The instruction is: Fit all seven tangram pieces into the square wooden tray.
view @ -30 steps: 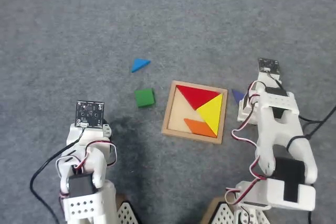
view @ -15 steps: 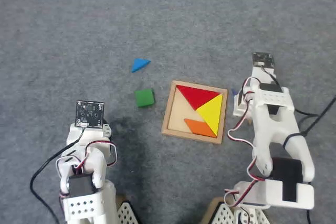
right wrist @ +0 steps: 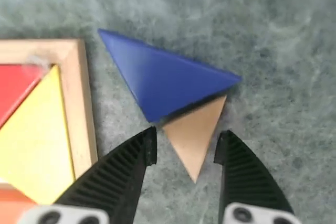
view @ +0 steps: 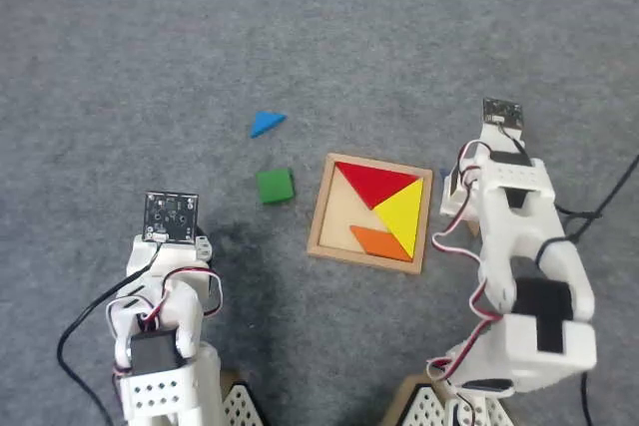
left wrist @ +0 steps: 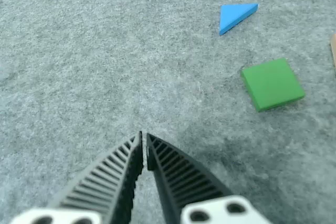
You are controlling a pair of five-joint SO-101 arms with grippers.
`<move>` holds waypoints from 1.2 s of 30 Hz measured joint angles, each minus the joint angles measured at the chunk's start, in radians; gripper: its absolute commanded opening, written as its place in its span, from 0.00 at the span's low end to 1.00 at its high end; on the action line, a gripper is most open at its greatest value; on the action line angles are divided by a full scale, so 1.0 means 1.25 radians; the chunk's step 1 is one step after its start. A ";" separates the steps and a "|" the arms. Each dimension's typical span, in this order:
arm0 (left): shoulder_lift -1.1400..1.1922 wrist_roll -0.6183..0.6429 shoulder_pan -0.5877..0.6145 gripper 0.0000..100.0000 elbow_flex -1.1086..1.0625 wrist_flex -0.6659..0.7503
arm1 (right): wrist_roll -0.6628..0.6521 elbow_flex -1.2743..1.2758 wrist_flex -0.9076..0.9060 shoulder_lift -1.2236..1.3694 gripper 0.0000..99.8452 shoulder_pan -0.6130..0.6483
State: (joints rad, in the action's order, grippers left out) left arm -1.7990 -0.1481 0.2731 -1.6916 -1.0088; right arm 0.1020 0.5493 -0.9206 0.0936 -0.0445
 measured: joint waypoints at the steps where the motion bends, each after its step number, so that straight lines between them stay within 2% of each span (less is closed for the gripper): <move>1: 0.000 0.000 0.000 0.02 0.000 0.000 | 0.000 -0.015 -0.001 0.015 0.19 0.000; 8: 0.000 0.000 0.000 0.02 0.000 0.000 | 0.002 -0.081 -0.034 0.070 0.18 0.000; 13: 0.000 0.000 0.000 0.02 0.000 0.000 | 0.002 -0.085 -0.047 0.074 0.11 -0.004; 26: 0.000 0.000 0.000 0.02 0.000 0.000 | 0.002 -0.087 -0.090 0.036 0.10 0.005; 30: 0.000 0.000 0.000 0.02 0.000 0.000 | 0.002 -0.049 -0.108 -0.065 0.10 0.068; 36: 0.000 0.000 0.000 0.02 0.000 0.000 | 0.002 -0.025 -0.108 -0.162 0.10 0.243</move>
State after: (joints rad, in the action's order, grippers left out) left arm -1.7990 -0.1481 0.2731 -1.6916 -1.0088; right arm 0.1051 0.5186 -1.0556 -0.1089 0.2593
